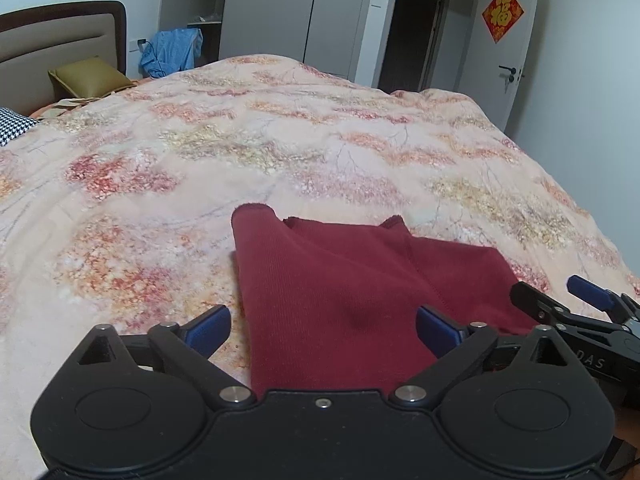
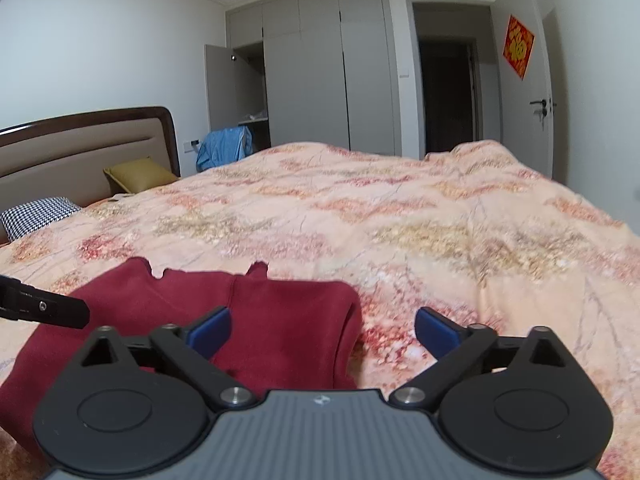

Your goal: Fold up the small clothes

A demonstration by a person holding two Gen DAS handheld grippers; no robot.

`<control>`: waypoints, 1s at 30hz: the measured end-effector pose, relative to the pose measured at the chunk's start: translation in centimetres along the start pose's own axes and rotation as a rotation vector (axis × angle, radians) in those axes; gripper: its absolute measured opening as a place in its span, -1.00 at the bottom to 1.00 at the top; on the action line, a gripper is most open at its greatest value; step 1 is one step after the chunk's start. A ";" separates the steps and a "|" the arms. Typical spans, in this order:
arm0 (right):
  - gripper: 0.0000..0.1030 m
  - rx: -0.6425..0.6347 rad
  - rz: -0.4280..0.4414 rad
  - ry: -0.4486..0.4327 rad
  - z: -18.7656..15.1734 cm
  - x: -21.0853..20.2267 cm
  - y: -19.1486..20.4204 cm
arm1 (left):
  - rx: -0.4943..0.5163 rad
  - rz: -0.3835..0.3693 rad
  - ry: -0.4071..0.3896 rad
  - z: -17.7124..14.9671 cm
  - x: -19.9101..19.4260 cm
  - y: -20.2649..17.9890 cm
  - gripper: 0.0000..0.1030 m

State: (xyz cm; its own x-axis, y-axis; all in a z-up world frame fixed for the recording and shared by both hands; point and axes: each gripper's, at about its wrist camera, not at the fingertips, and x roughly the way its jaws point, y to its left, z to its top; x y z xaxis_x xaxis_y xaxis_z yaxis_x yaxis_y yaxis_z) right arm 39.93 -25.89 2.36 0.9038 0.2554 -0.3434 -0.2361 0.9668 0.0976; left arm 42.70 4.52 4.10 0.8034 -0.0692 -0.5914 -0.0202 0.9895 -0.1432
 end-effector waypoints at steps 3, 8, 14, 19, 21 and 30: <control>0.99 0.002 -0.004 -0.023 0.5 -1.2 0.0 | -0.004 0.012 -0.024 0.0 -1.3 -0.2 0.98; 1.00 -0.016 -0.005 -0.075 1.6 -4.0 0.1 | 0.006 0.041 -0.069 0.1 -4.1 -0.8 0.99; 1.00 -0.035 0.005 -0.145 2.7 -8.3 0.5 | 0.015 0.052 -0.141 -0.4 -8.6 -1.4 0.99; 1.00 -0.029 0.022 -0.181 2.6 -12.1 0.9 | 0.016 0.056 -0.184 -2.0 -12.2 -2.1 0.99; 1.00 -0.032 0.030 -0.192 2.3 -13.6 1.2 | 0.015 0.060 -0.197 -2.9 -13.4 -2.2 0.99; 1.00 -0.065 0.050 -0.237 -0.5 -20.1 2.5 | 0.039 0.084 -0.241 -8.0 -18.1 -2.4 0.99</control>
State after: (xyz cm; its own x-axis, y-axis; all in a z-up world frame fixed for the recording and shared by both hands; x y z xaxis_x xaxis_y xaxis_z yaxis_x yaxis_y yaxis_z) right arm 21.01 -28.59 9.02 0.9470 0.3017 -0.1100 -0.2983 0.9533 0.0464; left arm 23.48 2.40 8.80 0.9188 0.0409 -0.3927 -0.0734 0.9950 -0.0681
